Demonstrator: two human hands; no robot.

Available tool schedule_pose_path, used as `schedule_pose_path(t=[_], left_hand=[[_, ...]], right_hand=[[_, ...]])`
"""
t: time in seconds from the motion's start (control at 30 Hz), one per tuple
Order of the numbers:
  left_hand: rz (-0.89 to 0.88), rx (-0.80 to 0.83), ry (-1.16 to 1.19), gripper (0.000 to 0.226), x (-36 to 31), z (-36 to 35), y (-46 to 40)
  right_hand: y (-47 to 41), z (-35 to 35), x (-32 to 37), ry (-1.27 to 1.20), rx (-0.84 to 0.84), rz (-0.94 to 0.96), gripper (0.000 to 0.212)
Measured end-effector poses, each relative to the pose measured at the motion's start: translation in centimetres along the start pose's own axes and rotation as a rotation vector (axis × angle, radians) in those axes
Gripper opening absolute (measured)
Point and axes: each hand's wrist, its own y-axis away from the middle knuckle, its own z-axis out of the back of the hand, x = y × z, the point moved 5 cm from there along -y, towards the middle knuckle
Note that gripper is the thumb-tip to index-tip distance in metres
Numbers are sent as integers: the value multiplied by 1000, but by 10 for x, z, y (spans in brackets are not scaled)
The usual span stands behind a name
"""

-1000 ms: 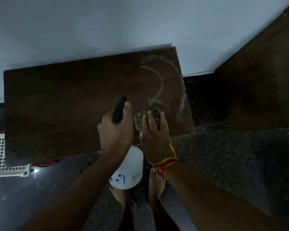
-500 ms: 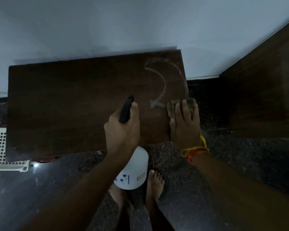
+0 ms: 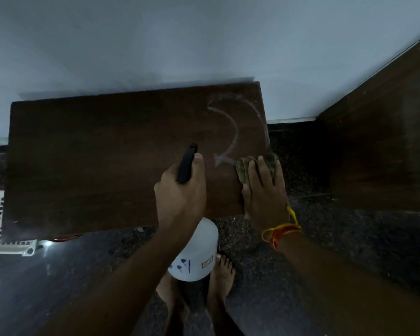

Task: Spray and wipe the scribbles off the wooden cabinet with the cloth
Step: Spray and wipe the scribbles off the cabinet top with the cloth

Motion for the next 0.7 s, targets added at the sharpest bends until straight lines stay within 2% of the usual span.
schedule_pose_path(t=[0.1,0.2,0.4,0.5,0.7], left_hand=[[10,1,-6,36,4,-4,-1],[10,3,-21,36,7,-7,0],[39,2,-15,40,-1,-7,-3],[34,9,1,38,-7,-6,-10],[53,10,9,32,-5,-12,-24]], right_hand=[[-42,17,1,47,-92,21,57],[-71,26,1,95,-110,8,59],[-23,-4,0,47,17,-33,64],[-21,-7,-3,20,23,-32,63],[-103,31,2,120,-170,28,54]])
